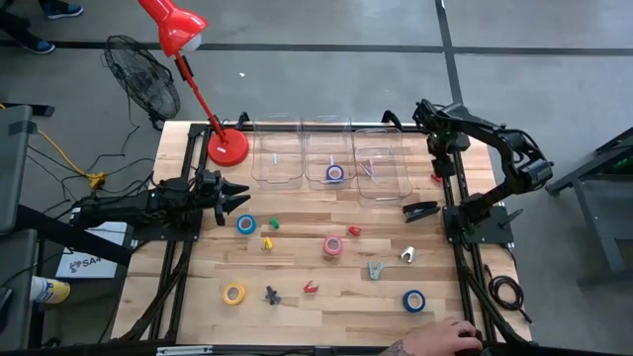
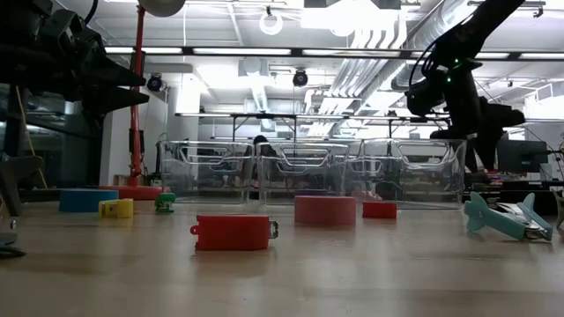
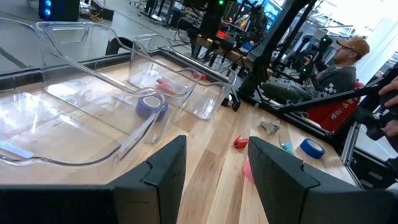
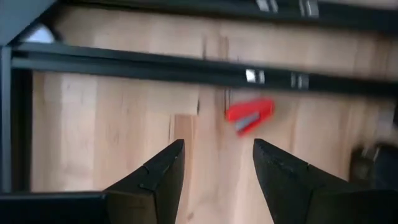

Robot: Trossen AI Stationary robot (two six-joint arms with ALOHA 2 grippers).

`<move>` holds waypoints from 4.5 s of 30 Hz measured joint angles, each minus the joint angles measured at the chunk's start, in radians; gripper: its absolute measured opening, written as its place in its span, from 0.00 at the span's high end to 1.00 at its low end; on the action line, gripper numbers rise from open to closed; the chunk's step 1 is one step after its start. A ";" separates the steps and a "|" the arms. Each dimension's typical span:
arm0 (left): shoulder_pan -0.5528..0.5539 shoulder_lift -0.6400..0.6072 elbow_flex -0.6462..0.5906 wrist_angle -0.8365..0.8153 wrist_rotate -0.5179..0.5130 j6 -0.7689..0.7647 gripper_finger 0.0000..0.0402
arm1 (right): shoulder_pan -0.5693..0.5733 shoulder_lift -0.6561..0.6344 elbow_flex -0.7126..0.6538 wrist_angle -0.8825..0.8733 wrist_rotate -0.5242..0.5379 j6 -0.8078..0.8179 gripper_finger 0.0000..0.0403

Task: Pick and place Stapler, Stapler remover, tape
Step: Put the top right red stapler into the left transparent bin

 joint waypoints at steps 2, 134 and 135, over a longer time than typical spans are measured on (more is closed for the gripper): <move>0.000 0.000 0.000 0.000 0.000 0.000 0.58 | 0.000 0.000 0.000 -0.001 -0.043 0.083 0.55; 0.000 0.000 0.000 0.000 0.000 0.000 0.58 | 0.140 0.185 -0.131 0.056 0.181 0.446 0.55; 0.000 0.000 0.000 0.000 0.000 0.000 0.58 | 0.140 0.185 -0.131 0.056 0.183 0.446 0.55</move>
